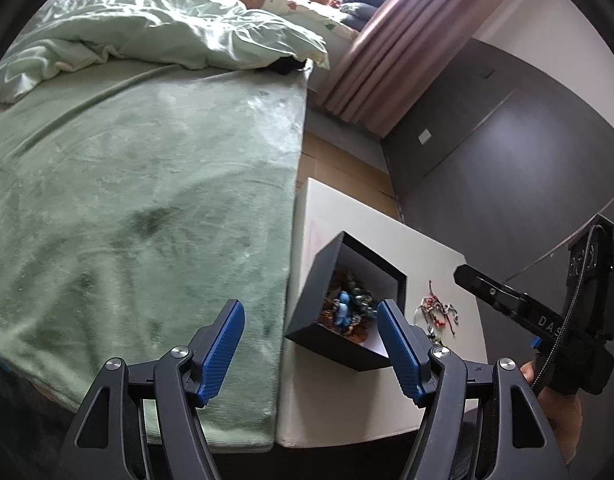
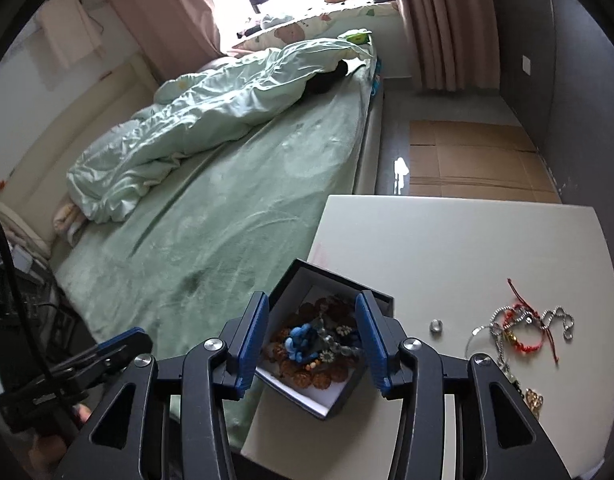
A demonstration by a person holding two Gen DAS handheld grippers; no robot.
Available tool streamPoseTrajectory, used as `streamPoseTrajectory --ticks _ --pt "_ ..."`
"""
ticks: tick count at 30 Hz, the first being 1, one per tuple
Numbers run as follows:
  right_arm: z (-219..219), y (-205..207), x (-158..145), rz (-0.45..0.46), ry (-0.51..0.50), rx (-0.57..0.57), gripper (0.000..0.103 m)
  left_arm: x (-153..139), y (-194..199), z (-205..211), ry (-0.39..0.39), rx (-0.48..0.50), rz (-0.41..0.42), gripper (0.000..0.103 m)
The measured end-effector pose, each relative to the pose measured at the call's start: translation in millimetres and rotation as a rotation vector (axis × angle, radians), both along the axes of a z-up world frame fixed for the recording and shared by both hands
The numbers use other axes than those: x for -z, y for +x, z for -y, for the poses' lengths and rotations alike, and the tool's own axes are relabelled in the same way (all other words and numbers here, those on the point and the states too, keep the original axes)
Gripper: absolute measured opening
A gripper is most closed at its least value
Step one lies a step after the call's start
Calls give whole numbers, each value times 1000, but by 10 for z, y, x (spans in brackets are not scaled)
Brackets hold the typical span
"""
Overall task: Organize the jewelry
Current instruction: 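Release the blue beaded bracelet into the black box with the left tool, then move the left tool to the pile and grasp the dark bead bracelet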
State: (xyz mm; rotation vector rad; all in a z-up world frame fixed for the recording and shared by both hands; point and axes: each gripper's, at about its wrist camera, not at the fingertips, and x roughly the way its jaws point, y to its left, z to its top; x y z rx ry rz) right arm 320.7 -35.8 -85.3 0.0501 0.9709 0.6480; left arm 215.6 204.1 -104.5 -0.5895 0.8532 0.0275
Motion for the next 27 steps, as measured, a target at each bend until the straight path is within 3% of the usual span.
streamPoseTrajectory --ticks 9,11,13,16,20,27 --pt "688 34 27 -41 15 88 48 -53 254 508 34 99 7 70" --pt "844 39 34 -42 14 112 54 -67 312 653 46 124 11 75" --pt "993 46 45 -46 16 132 58 -80 356 793 61 145 20 87" --pt "1173 59 78 -60 13 155 63 -98 413 966 75 176 26 89" --pt "1371 55 127 -65 9 183 81 -85 493 1205 89 226 18 89" --pt "1744 28 299 -97 19 236 82 2 572 1593 115 318 -3 89"
